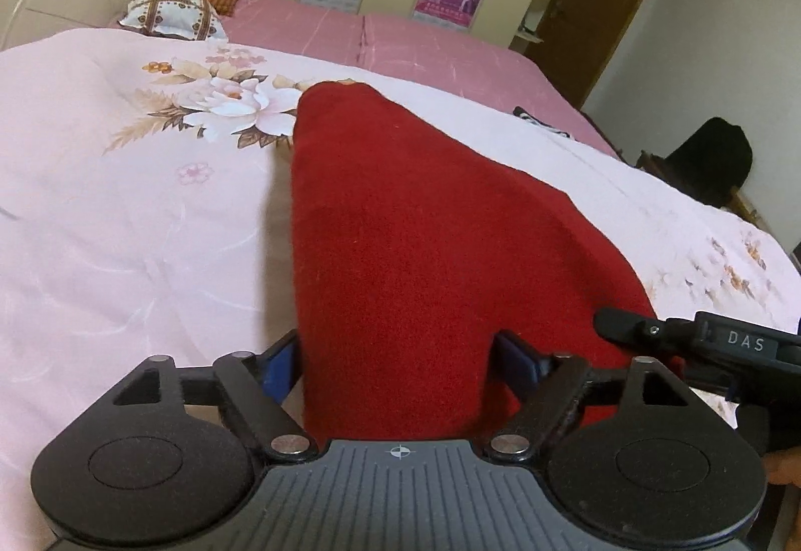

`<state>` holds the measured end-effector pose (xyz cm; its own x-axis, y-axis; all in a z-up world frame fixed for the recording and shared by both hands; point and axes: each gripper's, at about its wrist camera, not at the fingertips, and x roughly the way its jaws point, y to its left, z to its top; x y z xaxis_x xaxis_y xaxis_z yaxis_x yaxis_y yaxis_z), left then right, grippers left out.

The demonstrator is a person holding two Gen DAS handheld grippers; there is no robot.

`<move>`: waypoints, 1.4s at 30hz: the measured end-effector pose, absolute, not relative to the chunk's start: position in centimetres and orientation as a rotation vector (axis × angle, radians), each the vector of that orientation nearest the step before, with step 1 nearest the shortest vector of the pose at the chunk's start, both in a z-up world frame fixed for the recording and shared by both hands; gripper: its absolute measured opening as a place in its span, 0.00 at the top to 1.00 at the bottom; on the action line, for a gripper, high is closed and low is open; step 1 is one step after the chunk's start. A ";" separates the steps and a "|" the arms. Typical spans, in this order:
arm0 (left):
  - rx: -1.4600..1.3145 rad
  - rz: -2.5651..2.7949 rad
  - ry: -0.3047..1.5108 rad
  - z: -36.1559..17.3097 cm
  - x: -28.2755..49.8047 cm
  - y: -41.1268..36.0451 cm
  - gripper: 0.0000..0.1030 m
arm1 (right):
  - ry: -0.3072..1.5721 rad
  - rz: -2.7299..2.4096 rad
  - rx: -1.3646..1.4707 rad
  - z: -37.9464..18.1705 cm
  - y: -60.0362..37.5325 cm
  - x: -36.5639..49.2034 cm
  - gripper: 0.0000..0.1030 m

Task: Fold small clothes

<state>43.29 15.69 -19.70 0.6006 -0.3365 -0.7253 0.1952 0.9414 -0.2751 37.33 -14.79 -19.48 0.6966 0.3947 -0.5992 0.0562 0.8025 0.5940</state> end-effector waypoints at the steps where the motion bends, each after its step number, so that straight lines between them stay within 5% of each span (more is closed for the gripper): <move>1: -0.169 -0.303 0.875 -19.5 42.8 15.9 0.21 | 0.788 0.195 0.613 -19.3 -14.6 37.1 0.58; 10: -0.123 -0.282 0.834 -16.0 37.4 16.0 0.21 | 0.705 0.184 0.482 -14.2 -13.6 32.7 0.58; 17: -0.076 -0.258 0.910 -20.0 36.0 15.4 0.19 | 0.820 0.165 0.339 -17.3 -11.4 29.4 0.65; 26: -0.016 -0.263 0.882 -18.3 33.9 15.2 0.18 | 0.789 0.084 0.278 -15.9 -9.4 26.9 0.64; 30: -0.035 -0.245 0.920 -19.6 34.3 15.7 0.10 | 0.850 0.014 0.276 -17.4 -8.9 27.6 0.62; 42: -0.095 -0.248 0.807 -15.2 41.0 15.4 0.10 | 0.713 0.038 0.232 -11.6 -8.5 31.8 0.63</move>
